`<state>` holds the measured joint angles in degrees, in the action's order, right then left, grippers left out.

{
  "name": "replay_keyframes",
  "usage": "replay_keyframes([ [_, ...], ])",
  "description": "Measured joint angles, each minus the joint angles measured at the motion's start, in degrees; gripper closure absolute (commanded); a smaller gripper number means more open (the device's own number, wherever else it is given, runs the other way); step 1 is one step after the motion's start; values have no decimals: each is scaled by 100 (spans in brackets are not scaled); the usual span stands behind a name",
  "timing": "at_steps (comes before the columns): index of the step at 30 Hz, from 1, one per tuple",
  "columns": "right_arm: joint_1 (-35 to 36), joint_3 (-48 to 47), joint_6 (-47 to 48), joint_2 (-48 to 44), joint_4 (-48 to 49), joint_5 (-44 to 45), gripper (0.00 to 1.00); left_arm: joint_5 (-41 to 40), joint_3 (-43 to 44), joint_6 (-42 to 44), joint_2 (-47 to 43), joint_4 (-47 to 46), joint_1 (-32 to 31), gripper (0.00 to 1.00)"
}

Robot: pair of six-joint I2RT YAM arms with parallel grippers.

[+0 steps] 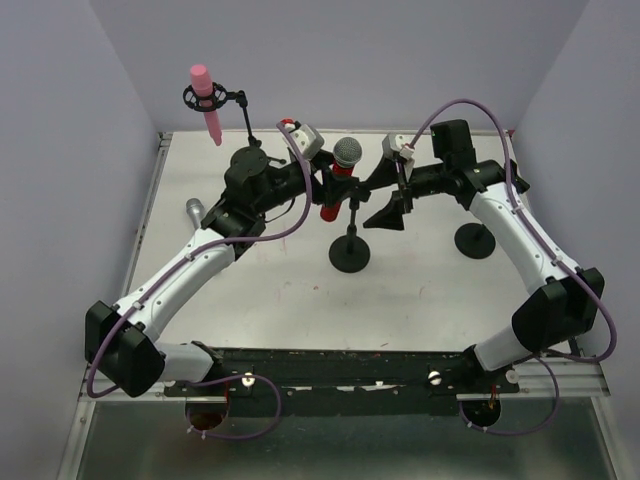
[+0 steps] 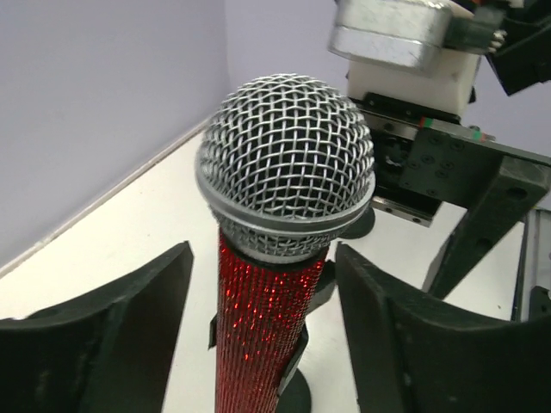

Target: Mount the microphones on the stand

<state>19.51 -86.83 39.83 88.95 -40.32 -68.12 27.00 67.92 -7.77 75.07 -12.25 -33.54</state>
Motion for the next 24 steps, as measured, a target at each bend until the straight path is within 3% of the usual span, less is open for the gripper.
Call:
replay_keyframes([
  [2, -17, 295, -144, -181, 229, 24, 0, -107, 0, -42, -44, 37, 4, 12],
  [16, -151, 1919, -1373, -754, 2153, 94, 0, -492, -61, -74, -754, 223, 98, 1],
  [24, -153, 2911, -2275, -881, 3770, 295, 1, -1093, -1143, 42, -2448, 796, 509, 1],
])
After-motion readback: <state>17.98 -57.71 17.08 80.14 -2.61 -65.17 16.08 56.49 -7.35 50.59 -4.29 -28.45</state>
